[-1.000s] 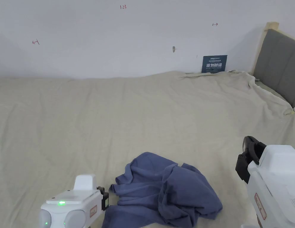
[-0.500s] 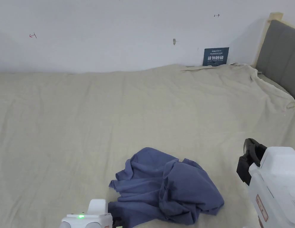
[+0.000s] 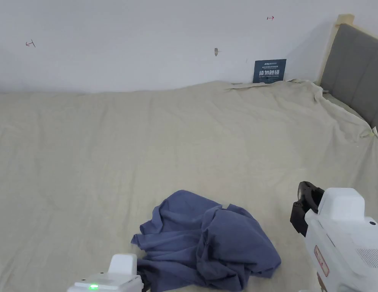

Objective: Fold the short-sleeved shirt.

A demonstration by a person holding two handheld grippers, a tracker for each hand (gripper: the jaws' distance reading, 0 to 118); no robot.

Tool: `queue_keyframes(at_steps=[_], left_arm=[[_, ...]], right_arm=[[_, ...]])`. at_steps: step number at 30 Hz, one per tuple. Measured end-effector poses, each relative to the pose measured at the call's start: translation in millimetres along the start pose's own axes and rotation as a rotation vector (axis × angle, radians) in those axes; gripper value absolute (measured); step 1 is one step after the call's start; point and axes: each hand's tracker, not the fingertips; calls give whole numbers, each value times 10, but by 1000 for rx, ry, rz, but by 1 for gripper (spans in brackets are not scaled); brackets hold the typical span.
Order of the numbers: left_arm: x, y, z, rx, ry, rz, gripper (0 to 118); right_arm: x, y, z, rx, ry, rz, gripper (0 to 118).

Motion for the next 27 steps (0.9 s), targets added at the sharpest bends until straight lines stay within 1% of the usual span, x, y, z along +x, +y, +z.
queue_keyframes(at_steps=[3, 5, 7, 9, 11, 12, 13, 15, 16, 17, 21, 25, 27], left_arm=[[-43, 129, 192, 44, -25, 23, 0], [-83, 203, 285, 70, -42, 45, 0], [-131, 228, 294, 80, -49, 54, 0], [-156, 249, 302, 89, -52, 57, 0], [-171, 259, 295, 92, -53, 55, 0], [-176, 261, 289, 94, -56, 56, 0], [-180, 268, 281, 91, -59, 57, 0], [-201, 257, 229, 88, -62, 57, 0], [-209, 257, 209, 87, -62, 57, 0], [-216, 263, 188, 83, -63, 57, 0], [-228, 276, 152, 76, -67, 59, 0], [-224, 289, 161, 78, -71, 70, 0], [-213, 285, 157, 78, -73, 78, 0]], right_arm=[[48, -55, -245, -75, 11, -14, 2], [85, -109, -462, -147, 26, -38, 2], [110, -161, -681, -222, 35, -46, 5], [115, -231, -902, -278, 46, -41, 12], [110, -309, -1142, -343, 46, -9, 13], [111, -352, -1244, -373, 50, -4, 19], [94, -393, -1317, -397, 50, -6, 37], [95, -502, -1482, -458, 54, -14, 79], [95, -547, -1538, -480, 60, -15, 89], [82, -604, -1590, -504, 60, -19, 93], [52, -791, -1828, -575, 55, -17, 93], [-10, -917, -1977, -658, 93, -22, 92], [-68, -996, -2031, -687, 102, -9, 89]])
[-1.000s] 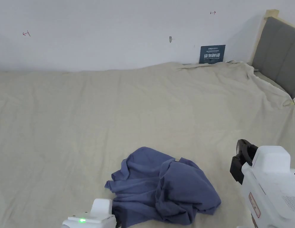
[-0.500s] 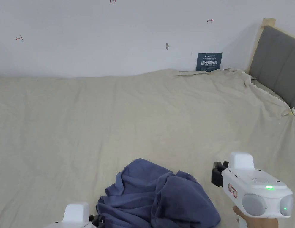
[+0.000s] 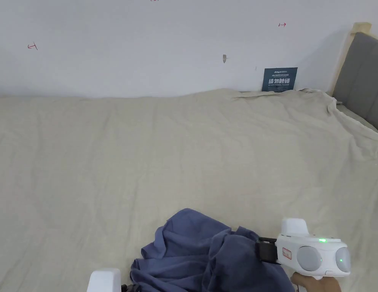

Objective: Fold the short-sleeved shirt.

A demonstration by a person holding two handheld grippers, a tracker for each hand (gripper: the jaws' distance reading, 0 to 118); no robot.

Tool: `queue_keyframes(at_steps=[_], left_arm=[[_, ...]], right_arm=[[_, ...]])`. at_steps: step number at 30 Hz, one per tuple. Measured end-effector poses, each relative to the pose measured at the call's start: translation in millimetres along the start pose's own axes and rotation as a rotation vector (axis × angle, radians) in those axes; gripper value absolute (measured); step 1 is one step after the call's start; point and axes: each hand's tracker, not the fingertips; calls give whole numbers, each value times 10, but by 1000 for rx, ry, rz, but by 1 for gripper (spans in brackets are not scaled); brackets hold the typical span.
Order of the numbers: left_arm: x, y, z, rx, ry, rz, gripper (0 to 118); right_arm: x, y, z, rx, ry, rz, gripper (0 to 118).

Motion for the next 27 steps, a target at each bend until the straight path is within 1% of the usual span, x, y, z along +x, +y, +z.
queue_keyframes(at_steps=[1, 2, 3, 5, 6, 7, 8, 11, 13, 17, 19, 23, 27], left_arm=[[1, -3, -5, 0, -2, 4, 0], [0, -7, -8, -3, -2, 4, 0], [0, -12, -9, -4, -3, 3, 0], [-2, -27, -11, -4, -4, 2, 0], [-5, -31, -4, -3, -6, 2, 0], [-7, -33, 5, -2, -8, 3, 0], [-18, -40, 16, 1, -10, 5, 0], [-32, -44, 40, 8, -19, 13, 0], [-67, -53, 52, 15, -26, 18, 0], [-82, -17, 117, 43, -40, 35, 0], [-98, 33, 153, 58, -46, 44, 0], [-100, 245, 287, 113, -50, 59, 0], [-253, 554, 435, 209, -31, 82, 0]], right_arm=[[-15, -14, -39, -12, 9, 2, 83], [-28, -42, -64, -30, 24, 1, 76], [-39, -60, -94, -42, 40, -4, 61], [-53, -92, -127, -58, 67, -22, 36], [-96, -126, -70, -64, 97, -28, 14], [-108, -147, -40, -56, 106, -27, 3], [-133, -161, 3, -47, 110, -28, 3], [-126, -153, 91, -22, 113, 12, 2], [-124, -138, 207, 9, 121, 5, 2], [-97, -45, 573, 88, 162, -38, 2], [0, 45, 715, 139, 184, -67, 2], [120, 247, 1085, 238, 222, -107, 2], [244, 492, 1474, 345, 234, -149, 2]])
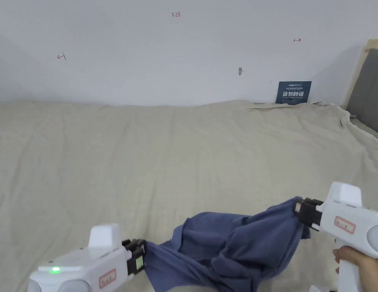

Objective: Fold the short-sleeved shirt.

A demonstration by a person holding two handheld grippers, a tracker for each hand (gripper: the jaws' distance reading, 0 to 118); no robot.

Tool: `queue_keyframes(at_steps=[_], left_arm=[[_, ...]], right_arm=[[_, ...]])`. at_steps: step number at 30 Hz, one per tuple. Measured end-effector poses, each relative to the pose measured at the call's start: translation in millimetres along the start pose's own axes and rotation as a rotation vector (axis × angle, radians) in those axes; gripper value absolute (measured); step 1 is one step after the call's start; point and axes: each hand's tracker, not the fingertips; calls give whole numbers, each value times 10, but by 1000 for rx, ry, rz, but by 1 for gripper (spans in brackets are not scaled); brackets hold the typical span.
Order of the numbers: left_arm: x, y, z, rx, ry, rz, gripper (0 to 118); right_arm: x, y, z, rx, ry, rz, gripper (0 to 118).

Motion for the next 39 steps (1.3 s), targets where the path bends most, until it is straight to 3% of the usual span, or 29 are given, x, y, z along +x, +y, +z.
queue_keyframes(at_steps=[12, 24, 32, 39], left_arm=[[-340, 1543, 373, 248, 70, 20, 0], [-122, 2901, 250, 354, 164, -124, 0], [92, 3537, 271, 442, 221, -169, 0], [-2, 3728, 127, 465, 269, -198, 0]], right_arm=[[-219, 1012, 491, 187, -10, 32, 2], [-589, 2069, 424, 369, -39, 83, 2], [-789, 2532, 270, 448, -42, 149, 2], [-789, 2537, -51, 450, -56, 181, 2]])
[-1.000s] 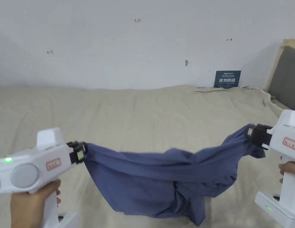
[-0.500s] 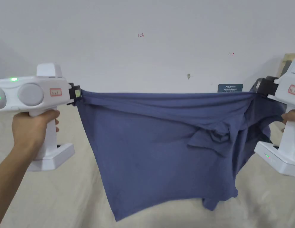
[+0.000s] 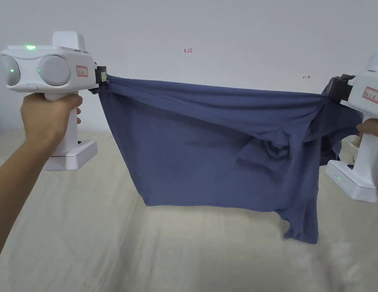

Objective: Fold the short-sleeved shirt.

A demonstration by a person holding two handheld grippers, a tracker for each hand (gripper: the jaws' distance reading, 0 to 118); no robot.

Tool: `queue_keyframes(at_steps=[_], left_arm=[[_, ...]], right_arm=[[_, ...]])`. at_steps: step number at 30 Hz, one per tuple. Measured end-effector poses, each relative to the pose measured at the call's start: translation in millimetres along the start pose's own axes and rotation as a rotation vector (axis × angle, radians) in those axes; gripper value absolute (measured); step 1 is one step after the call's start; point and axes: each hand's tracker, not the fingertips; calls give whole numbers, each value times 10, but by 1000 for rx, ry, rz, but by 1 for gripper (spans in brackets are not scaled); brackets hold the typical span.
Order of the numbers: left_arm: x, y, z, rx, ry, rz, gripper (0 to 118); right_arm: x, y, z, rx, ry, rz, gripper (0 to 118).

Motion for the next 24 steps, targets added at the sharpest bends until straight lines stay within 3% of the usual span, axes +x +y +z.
queue_keyframes(at_steps=[11, 24], left_arm=[[-10, -957, -15, -109, 20, -18, 0], [-129, -2489, 707, -284, -15, 37, 0]], right_arm=[[-50, -892, 0, -88, -40, 5, 2], [-101, -2168, 1084, -244, -85, -18, 2]])
